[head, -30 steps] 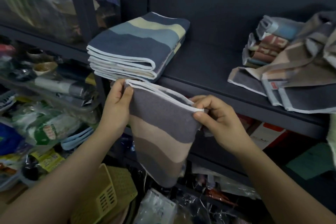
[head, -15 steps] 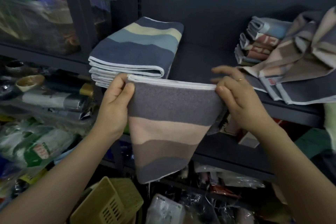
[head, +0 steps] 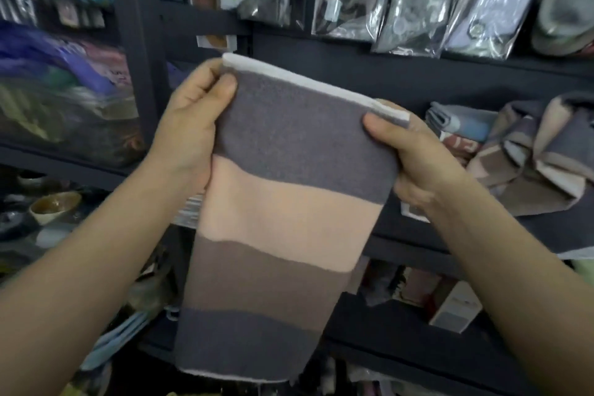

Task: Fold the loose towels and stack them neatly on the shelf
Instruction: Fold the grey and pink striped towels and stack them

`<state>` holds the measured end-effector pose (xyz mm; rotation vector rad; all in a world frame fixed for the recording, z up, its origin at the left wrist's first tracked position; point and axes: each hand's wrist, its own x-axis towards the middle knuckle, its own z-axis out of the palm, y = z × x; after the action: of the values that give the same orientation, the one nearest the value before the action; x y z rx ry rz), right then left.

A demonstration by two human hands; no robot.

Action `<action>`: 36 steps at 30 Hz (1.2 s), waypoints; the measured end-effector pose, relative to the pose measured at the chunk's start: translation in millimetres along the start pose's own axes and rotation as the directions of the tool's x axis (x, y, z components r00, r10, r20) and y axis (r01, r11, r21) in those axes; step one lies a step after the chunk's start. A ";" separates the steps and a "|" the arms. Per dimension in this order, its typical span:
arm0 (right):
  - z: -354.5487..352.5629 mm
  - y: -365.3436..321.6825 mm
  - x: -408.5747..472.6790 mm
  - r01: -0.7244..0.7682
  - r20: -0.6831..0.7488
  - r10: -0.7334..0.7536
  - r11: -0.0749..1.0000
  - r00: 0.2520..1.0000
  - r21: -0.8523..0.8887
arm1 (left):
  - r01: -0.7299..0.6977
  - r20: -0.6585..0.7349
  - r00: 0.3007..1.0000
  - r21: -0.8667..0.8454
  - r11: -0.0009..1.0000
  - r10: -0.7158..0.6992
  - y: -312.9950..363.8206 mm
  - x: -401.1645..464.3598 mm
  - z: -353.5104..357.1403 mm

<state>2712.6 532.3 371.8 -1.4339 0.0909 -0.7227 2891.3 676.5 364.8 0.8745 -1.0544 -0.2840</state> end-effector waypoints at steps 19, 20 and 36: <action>-8.0 -8.6 164.6 -0.267 0.105 0.245 0.873 0.964 0.409 | 0.296 -0.062 0.955 0.243 0.924 -0.289 32.3 37.5 -23.2; -12.1 -7.1 172.5 -0.271 0.111 0.248 0.867 0.962 0.418 | 0.276 -0.038 0.960 0.280 0.919 -0.277 38.5 48.8 -17.3; -95.0 103.3 226.4 -0.544 -0.190 0.511 0.769 0.838 -0.336 | 0.478 -0.487 0.688 0.862 -0.170 -0.538 -77.4 119.5 -46.3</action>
<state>2887.0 333.1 342.0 -1.6359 0.7159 -0.2981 3004.5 578.9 374.0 2.7019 -0.7318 -0.2202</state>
